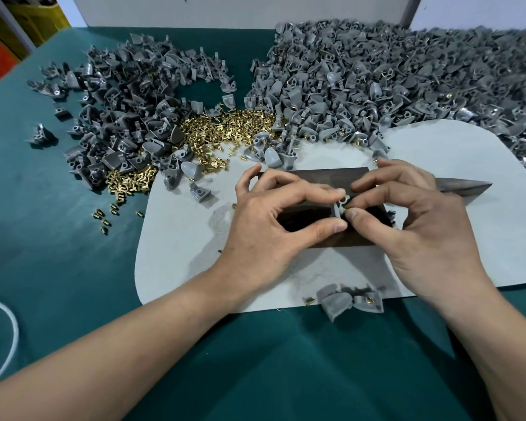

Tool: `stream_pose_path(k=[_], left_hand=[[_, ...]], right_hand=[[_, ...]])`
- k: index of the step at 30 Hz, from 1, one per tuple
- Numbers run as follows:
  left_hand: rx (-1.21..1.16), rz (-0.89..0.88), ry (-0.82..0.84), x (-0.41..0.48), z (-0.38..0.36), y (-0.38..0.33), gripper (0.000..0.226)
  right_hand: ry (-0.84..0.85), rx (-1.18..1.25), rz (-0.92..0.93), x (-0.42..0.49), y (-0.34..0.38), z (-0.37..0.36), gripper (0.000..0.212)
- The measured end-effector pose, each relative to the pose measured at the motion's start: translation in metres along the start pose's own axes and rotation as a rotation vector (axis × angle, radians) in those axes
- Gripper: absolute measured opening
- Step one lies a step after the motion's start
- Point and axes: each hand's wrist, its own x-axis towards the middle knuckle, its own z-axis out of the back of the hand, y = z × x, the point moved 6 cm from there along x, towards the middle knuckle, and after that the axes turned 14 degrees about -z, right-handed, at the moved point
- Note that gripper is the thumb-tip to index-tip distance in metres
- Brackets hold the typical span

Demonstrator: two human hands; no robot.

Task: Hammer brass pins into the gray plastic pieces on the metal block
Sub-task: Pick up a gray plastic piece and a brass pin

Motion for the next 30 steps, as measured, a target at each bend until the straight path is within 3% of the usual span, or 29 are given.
stream_pose_path(k=[8, 19, 23, 27, 30], left_hand=[[-0.007, 0.012, -0.002, 0.001, 0.000, -0.001, 0.030], [-0.011, 0.005, -0.002, 0.002, -0.001, -0.001, 0.030], [-0.001, -0.002, 0.006, 0.002, 0.000, -0.001, 0.028], [0.014, -0.014, 0.010, 0.002, 0.000, -0.002, 0.028], [0.013, -0.006, 0.006, 0.002, 0.001, -0.002, 0.028]], right_hand=[[0.026, 0.061, 0.011, 0.001, 0.003, -0.001, 0.014], [0.108, 0.123, -0.032, 0.008, -0.006, -0.002, 0.026], [0.175, 0.181, -0.074, 0.009, -0.009, -0.001, 0.003], [0.157, 0.208, -0.093, 0.009, -0.011, 0.001, 0.015], [0.160, 0.209, -0.104, 0.008, -0.012, -0.001, 0.004]])
